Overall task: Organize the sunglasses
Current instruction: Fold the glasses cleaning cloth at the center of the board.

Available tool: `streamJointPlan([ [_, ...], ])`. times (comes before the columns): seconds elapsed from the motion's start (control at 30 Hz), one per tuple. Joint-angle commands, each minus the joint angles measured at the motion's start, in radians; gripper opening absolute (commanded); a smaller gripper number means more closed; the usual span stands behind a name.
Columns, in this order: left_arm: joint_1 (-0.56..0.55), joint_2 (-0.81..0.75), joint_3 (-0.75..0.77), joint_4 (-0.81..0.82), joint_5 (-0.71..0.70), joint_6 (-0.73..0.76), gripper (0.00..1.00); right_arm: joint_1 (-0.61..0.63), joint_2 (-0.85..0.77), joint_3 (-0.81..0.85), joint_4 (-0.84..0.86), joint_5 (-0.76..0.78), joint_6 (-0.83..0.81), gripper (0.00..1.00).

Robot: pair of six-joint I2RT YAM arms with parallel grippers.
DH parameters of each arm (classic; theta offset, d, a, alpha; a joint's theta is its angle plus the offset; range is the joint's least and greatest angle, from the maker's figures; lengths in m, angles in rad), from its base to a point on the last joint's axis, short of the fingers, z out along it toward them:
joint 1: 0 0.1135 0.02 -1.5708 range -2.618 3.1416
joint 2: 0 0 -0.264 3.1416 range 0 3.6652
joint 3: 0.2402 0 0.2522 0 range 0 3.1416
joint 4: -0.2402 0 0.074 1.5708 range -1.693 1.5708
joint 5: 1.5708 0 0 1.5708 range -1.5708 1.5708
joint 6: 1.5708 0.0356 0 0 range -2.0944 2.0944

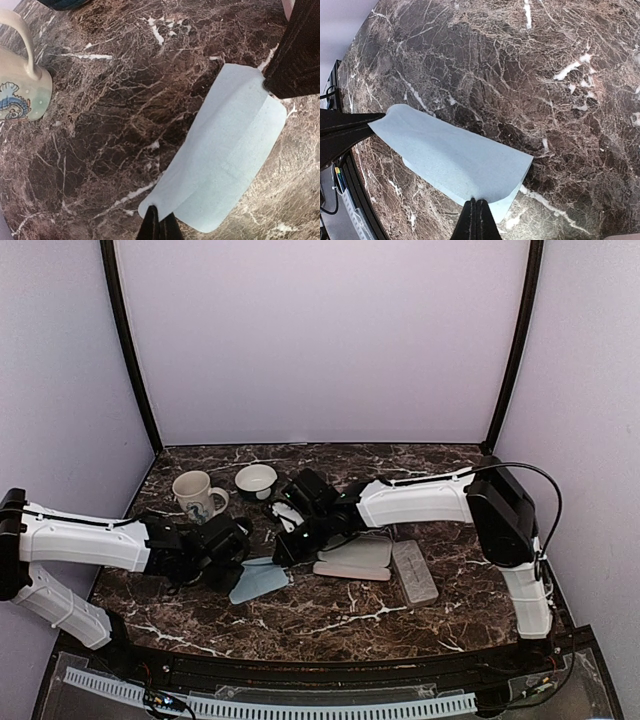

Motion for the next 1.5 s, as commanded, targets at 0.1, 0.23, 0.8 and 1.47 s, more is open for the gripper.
streamJointPlan([
  [0.1, -0.008, -0.025, -0.05, 0.008, 0.083, -0.035, 0.0, -0.01, 0.016, 0.01, 0.006, -0.015, -0.001, 0.0],
  [0.23, -0.023, -0.017, -0.051, 0.007, 0.094, -0.045, 0.0, -0.01, 0.014, 0.002, -0.006, -0.02, -0.003, 0.0],
  [0.8, -0.079, 0.077, -0.025, -0.026, 0.112, -0.078, 0.0, -0.001, 0.007, -0.061, -0.011, -0.032, -0.001, 0.0],
  [1.47, -0.108, 0.117, -0.014, -0.047, 0.121, -0.095, 0.02, 0.013, 0.007, -0.073, -0.031, -0.026, -0.003, 0.0],
])
